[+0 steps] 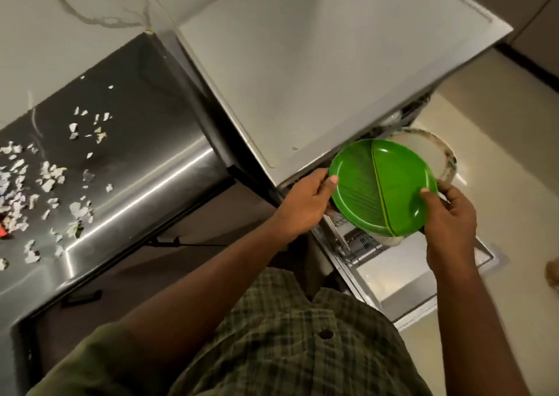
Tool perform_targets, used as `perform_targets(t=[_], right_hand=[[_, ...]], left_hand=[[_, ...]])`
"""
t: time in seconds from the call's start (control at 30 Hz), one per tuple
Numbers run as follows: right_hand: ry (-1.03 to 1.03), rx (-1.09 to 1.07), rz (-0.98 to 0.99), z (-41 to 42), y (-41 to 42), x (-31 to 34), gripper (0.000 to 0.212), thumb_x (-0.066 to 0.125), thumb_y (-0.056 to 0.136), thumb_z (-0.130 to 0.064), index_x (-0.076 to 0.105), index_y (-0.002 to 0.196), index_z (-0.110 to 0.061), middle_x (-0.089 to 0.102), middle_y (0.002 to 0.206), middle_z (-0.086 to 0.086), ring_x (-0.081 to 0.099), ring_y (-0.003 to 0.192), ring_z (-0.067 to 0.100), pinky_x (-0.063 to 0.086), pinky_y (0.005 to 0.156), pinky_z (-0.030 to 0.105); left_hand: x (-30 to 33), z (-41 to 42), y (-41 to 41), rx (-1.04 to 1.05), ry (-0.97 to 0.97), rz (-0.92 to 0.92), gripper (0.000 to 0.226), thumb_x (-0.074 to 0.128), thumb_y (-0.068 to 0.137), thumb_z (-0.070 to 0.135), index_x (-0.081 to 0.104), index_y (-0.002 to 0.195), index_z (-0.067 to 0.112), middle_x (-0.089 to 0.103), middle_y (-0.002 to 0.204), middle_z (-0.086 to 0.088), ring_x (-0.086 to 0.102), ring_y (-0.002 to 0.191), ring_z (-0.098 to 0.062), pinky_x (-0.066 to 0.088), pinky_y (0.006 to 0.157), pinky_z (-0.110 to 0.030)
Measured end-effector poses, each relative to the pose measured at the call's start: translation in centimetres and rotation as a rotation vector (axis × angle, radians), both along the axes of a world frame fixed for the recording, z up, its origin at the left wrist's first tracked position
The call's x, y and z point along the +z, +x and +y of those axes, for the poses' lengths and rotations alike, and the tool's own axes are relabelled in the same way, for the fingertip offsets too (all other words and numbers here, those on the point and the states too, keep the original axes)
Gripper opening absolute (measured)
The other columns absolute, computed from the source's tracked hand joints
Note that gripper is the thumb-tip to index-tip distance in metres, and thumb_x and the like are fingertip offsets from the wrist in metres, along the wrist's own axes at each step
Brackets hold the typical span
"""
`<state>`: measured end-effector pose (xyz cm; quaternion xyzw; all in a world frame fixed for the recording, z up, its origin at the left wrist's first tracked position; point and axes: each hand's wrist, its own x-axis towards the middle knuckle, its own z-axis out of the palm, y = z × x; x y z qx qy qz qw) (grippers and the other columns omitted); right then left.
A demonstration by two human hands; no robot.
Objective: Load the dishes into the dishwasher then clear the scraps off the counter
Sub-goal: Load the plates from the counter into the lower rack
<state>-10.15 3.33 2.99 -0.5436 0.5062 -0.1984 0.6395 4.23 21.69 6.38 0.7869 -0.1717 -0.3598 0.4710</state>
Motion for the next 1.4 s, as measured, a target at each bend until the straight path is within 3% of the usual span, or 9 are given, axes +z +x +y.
perform_targets(t=[0.17, 0.3, 0.47, 0.7, 1.0, 1.13, 1.2, 1.27, 1.4], right_hand=[[0.152, -0.157, 0.114, 0.3, -3.8, -4.2, 0.033, 0.059, 0.097, -0.010, 0.060, 0.124, -0.029, 0.070, 0.094, 0.005, 0.069, 0.084, 0.018, 0.060, 0.061, 0.034], [0.301, -0.270, 0.179, 0.9, -6.2, -9.3, 0.031, 0.055, 0.097, -0.004, 0.059, 0.119, -0.025, 0.067, 0.090, 0.009, 0.068, 0.078, 0.018, 0.059, 0.056, 0.031], [0.457, -0.336, 0.260, 2.1, -7.8, -16.5, 0.018, 0.057, 0.096, -0.006, 0.059, 0.109, -0.019, 0.071, 0.088, 0.015, 0.072, 0.064, 0.019, 0.063, 0.060, 0.038], [0.726, -0.477, 0.187, 3.1, -5.0, -27.0, 0.014, 0.053, 0.102, 0.000, 0.066, 0.107, 0.004, 0.070, 0.113, 0.028, 0.075, 0.098, 0.037, 0.062, 0.062, 0.028], [0.863, -0.457, 0.323, 1.1, -1.2, -38.2, 0.018, 0.058, 0.100, -0.005, 0.070, 0.108, 0.006, 0.077, 0.088, 0.020, 0.075, 0.058, 0.022, 0.056, 0.049, 0.022], [0.877, -0.504, 0.334, 1.0, -0.7, -40.3, 0.016, 0.054, 0.101, 0.002, 0.065, 0.106, 0.011, 0.070, 0.071, 0.014, 0.073, 0.052, 0.023, 0.055, 0.046, 0.022], [0.884, -0.519, 0.337, 1.1, -0.5, -41.1, 0.016, 0.052, 0.100, 0.006, 0.065, 0.107, 0.013, 0.069, 0.076, 0.016, 0.074, 0.053, 0.025, 0.055, 0.045, 0.023], [0.890, -0.507, 0.363, 1.5, -0.5, -41.8, 0.019, 0.052, 0.098, 0.007, 0.066, 0.110, 0.016, 0.071, 0.080, 0.020, 0.076, 0.058, 0.029, 0.056, 0.047, 0.024], [0.872, -0.532, 0.419, 1.4, -0.6, -43.5, 0.020, 0.055, 0.096, 0.005, 0.069, 0.106, 0.014, 0.072, 0.061, 0.012, 0.076, 0.059, 0.030, 0.057, 0.049, 0.027]], left_hand=[[-4.1, -4.4, -0.2, -0.136, 0.200, -0.001, 0.040, 0.055, 0.107, 0.026, 0.049, 0.146, 0.017, 0.072, 0.094, -0.006, 0.074, 0.066, -0.010, 0.061, 0.062, -0.028], [-11.3, -7.7, 0.8, -0.293, 0.420, -0.022, 0.047, 0.060, 0.084, 0.040, 0.067, 0.127, 0.021, 0.078, 0.103, -0.011, 0.078, 0.086, -0.028, 0.064, 0.081, -0.051], [-18.2, -11.8, 0.8, -0.517, 0.681, -0.079, 0.038, 0.059, 0.073, 0.027, 0.077, 0.101, 0.008, 0.077, 0.093, -0.017, 0.076, 0.089, -0.032, 0.063, 0.082, -0.047], [-27.7, -14.7, 3.1, -0.642, 0.857, -0.187, 0.013, 0.067, 0.087, 0.016, 0.077, 0.083, 0.008, 0.076, 0.075, -0.013, 0.078, 0.081, -0.028, 0.065, 0.078, -0.043], [-38.3, -15.9, 6.5, -0.456, 0.945, -0.044, 0.029, 0.067, 0.095, 0.017, 0.070, 0.117, -0.002, 0.074, 0.104, -0.018, 0.075, 0.092, -0.035, 0.062, 0.074, -0.040], [-41.2, -16.2, 5.9, -0.316, 1.010, 0.060, 0.014, 0.056, 0.102, 0.000, 0.061, 0.115, -0.001, 0.060, 0.073, -0.012, 0.057, 0.032, -0.012, 0.046, 0.032, -0.022], [-42.7, -16.1, 5.9, -0.313, 1.016, 0.090, 0.019, 0.051, 0.106, 0.004, 0.055, 0.124, 0.000, 0.057, 0.065, -0.011, 0.045, 0.020, -0.007, 0.035, 0.026, -0.015], [-43.5, -15.9, 6.0, -0.281, 1.002, 0.158, 0.031, 0.054, 0.107, 0.013, 0.052, 0.134, -0.002, 0.059, 0.057, -0.010, 0.045, 0.020, -0.007, 0.035, 0.028, -0.013], [-44.4, -16.3, 5.8, -0.073, 0.869, 0.307, 0.035, 0.055, 0.107, 0.014, 0.052, 0.140, 0.003, 0.063, 0.091, -0.011, 0.058, 0.043, -0.016, 0.040, 0.030, -0.017]])
